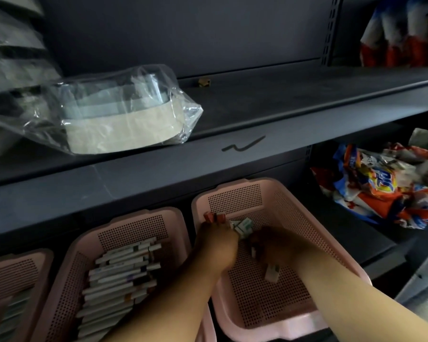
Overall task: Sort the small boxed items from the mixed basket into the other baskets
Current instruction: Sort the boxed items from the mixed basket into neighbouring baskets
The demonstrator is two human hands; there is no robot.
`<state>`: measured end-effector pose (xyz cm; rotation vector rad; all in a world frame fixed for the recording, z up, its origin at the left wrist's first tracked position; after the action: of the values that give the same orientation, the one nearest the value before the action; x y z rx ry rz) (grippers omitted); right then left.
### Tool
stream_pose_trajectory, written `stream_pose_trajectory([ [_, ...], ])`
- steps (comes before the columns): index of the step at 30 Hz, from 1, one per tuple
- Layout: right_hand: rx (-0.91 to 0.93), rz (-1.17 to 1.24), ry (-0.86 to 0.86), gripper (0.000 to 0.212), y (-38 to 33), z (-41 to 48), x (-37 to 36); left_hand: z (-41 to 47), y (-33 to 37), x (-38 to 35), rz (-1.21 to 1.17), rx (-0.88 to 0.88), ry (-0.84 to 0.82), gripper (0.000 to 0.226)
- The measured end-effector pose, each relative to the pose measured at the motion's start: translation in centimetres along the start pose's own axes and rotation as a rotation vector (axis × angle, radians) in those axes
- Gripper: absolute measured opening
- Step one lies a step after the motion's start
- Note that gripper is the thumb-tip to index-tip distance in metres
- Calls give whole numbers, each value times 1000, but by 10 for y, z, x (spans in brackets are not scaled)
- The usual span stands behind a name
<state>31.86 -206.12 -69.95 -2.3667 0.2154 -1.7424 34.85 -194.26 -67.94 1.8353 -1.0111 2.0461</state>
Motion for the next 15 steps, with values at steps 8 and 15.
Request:
stream_pose_trajectory([
  [8,-13,142,-16,22,5,-4,6,-3,2,3,-9,-29,-16,43],
  [15,-25,159,-20,19,6,-5,7,-4,-3,7,-227,40,-13,37],
])
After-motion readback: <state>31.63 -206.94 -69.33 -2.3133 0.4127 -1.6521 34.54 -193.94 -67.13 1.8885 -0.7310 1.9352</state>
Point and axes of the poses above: each hand's wrist, its own z-axis towards the middle knuckle, its own x-axis out of the back of the hand, y = z × x, the point moved 7 cm from there along z, towards the middle knuckle, and after that the axes turned 2 degrees about y, right-handed, at the moved point
